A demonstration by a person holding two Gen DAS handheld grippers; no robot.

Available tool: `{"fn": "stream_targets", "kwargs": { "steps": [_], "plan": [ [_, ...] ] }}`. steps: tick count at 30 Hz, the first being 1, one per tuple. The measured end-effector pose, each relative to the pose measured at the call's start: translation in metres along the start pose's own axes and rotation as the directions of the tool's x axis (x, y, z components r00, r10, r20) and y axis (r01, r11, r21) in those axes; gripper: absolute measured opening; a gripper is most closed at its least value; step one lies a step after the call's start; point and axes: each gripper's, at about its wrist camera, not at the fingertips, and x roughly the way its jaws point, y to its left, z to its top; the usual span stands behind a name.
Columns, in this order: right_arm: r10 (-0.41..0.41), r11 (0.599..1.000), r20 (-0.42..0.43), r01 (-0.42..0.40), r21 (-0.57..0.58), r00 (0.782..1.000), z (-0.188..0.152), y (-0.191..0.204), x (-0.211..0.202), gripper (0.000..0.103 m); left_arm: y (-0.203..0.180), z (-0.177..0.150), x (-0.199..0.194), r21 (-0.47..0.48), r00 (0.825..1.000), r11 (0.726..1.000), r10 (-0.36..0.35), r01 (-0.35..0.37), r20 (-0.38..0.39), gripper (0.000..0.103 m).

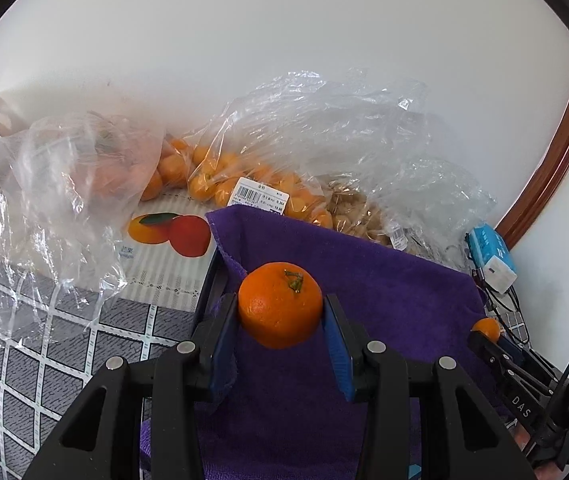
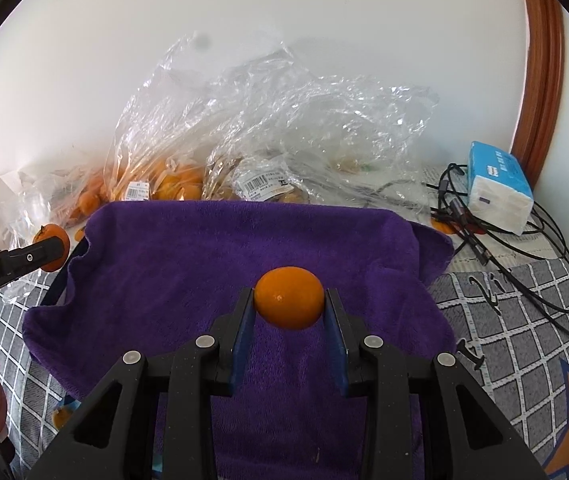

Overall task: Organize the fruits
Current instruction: 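Carry both held oranges over the purple towel, then open both grippers to drop the oranges onto the purple towel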

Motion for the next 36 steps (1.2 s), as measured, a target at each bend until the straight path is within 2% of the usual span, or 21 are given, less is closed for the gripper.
{"fn": "stream_targets", "kwargs": {
  "steps": [12,31,33,36],
  "plan": [
    [-0.024,0.999,-0.049,0.023,-0.028,0.999,-0.009,0.003,0.027,0.034,0.003,-0.012,0.031,-0.003,0.996,1.0,-0.002,0.002,-0.094,0.04],
    [-0.028,0.999,-0.058,0.025,-0.038,0.998,-0.021,0.005,0.034,0.035,0.001,-0.015,0.039,0.012,0.993,1.0,0.008,-0.006,-0.115,0.04],
    [-0.02,0.999,-0.053,0.018,-0.037,0.998,-0.022,0.005,0.033,0.038,0.001,-0.015,0.039,0.012,0.993,1.0,0.009,-0.008,-0.115,0.04],
    [-0.011,0.999,-0.044,0.01,-0.031,0.999,-0.022,0.004,0.03,0.05,0.001,-0.015,0.039,0.016,0.993,1.0,0.012,-0.01,-0.117,0.04]
  ]
}}
